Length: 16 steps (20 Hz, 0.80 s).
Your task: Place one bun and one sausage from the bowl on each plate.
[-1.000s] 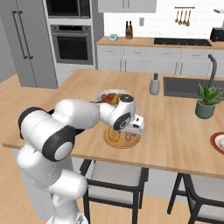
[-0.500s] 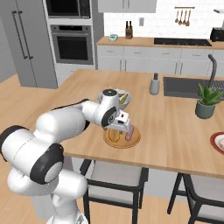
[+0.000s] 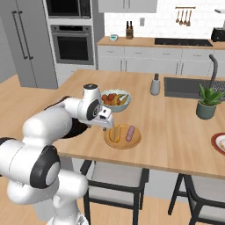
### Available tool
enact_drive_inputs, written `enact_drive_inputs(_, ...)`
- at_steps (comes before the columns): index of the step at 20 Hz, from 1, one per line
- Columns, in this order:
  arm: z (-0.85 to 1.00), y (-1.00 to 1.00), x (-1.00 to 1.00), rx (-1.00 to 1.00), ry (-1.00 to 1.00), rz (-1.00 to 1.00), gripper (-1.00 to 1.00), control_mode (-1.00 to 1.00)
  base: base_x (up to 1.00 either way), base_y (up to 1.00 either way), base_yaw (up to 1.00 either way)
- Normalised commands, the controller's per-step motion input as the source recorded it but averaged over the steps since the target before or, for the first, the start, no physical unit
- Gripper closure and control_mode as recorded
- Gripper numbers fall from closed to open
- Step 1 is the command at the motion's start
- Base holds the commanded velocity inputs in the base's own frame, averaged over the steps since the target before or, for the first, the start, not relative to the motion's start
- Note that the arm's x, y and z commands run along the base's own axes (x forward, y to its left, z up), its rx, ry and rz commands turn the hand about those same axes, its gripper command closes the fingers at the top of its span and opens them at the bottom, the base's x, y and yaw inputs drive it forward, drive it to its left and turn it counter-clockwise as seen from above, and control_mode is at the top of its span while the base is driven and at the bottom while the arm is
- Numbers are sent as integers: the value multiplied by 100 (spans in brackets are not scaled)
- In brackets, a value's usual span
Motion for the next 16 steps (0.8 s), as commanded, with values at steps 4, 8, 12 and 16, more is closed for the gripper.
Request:
enact_drive_inputs(4,0,60,0,0,8,0,-100,-100,0,0,0)
enact_drive_inputs(8,0,49,0,0,8,0,-100,-100,0,0,0)
enact_drive_inputs(12,0,35,0,0,7,0,-100,-100,0,0,0)
enact_drive_inputs(16,0,50,0,0,0,0,-100,-100,0,0,0)
